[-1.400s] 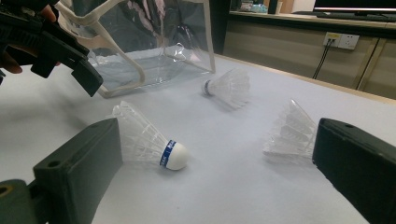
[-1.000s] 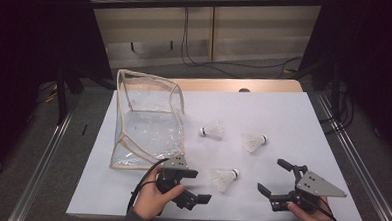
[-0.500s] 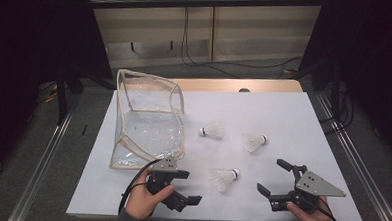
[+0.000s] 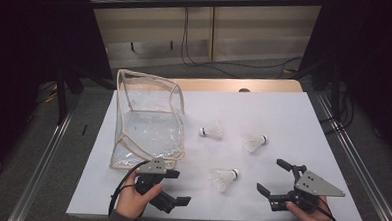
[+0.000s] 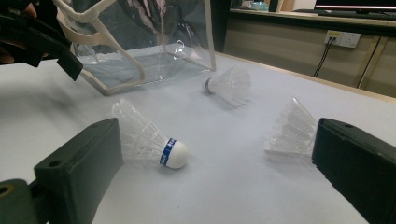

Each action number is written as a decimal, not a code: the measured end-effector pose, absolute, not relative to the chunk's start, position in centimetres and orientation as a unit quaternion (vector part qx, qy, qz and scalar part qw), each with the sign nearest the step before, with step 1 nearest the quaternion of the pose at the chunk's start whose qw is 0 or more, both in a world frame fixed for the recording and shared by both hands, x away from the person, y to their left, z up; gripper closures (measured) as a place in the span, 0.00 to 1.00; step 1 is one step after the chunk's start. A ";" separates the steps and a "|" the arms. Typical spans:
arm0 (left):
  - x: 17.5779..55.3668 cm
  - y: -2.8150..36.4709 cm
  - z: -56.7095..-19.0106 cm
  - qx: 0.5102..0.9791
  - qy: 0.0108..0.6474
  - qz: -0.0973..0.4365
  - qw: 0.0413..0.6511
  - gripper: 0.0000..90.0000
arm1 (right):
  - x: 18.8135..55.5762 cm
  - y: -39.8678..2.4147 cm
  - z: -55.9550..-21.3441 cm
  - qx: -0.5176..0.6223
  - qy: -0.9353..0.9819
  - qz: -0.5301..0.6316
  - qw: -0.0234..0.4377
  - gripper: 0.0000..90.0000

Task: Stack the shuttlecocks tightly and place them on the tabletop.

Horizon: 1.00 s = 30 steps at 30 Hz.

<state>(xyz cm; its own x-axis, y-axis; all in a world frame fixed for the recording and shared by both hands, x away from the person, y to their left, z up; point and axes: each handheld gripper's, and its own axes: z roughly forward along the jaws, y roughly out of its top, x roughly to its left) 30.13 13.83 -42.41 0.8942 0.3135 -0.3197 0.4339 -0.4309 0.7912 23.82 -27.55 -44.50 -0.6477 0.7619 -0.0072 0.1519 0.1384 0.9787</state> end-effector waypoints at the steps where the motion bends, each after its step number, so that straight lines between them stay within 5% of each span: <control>1: 30.1 14.1 -42.4 0.843 0.222 -0.060 0.486 0.03 | 23.8 -27.6 -44.5 0.324 0.705 0.572 0.267 0.01; 30: 31.2 18.9 -42.8 0.833 0.243 -0.029 0.495 0.02 | 23.9 -27.6 -44.5 0.323 0.707 0.569 0.269 0.01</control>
<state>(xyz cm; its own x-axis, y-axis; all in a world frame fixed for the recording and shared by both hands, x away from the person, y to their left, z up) 31.16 18.93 -42.82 0.8798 0.3776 -0.2888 0.4341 -0.3906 0.8118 23.90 -27.61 -44.54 -0.6475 0.7620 -0.0132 0.1508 0.1450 0.9779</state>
